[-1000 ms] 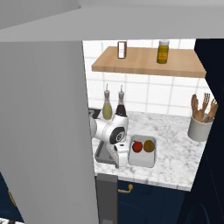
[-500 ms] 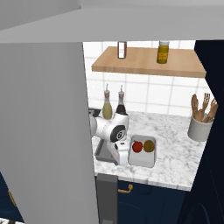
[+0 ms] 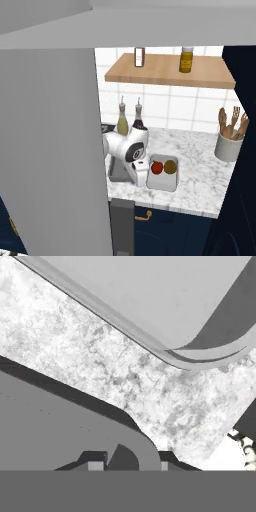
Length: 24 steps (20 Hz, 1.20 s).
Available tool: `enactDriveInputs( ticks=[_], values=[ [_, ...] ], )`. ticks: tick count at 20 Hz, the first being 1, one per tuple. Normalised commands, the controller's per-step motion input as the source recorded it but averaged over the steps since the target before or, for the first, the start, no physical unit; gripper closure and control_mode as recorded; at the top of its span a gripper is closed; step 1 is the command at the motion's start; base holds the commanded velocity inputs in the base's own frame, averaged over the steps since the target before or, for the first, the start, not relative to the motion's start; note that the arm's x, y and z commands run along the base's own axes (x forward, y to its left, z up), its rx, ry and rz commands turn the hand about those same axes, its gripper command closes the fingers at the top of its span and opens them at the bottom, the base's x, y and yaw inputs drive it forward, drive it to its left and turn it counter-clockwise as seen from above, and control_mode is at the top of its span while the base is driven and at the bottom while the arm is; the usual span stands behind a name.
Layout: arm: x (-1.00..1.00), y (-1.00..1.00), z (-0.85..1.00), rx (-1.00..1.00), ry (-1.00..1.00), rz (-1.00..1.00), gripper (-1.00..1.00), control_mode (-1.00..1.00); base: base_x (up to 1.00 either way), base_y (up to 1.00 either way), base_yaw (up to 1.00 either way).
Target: Take the meat container that has the chicken drumstick and place it on the second highest rack of the freezer. Then take the vegetable container that has the bell pepper and avocado and place it on the highest rack of the freezer.
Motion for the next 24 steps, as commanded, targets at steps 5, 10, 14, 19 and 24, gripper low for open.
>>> enactDriveInputs(
  ticks=[5,10,14,19,24],
  values=[
    [-0.16,0.02,0.54,0.01,-0.23,0.0,1.0,-1.0,0.0,0.0,0.0],
    [-0.09,0.03,0.63,0.05,-0.25,0.0,1.0,-1.0,0.0,0.0,0.0],
    [-0.06,0.09,0.62,0.05,-0.24,0.0,1.0,-1.0,0.0,0.0,0.0],
    [-0.1,0.28,0.84,0.04,-0.1,-0.02,1.0,-1.0,0.0,0.0,0.0],
    [-0.26,0.54,0.73,0.01,0.0,0.0,1.0,-1.0,0.0,0.0,0.0]
  ],
)
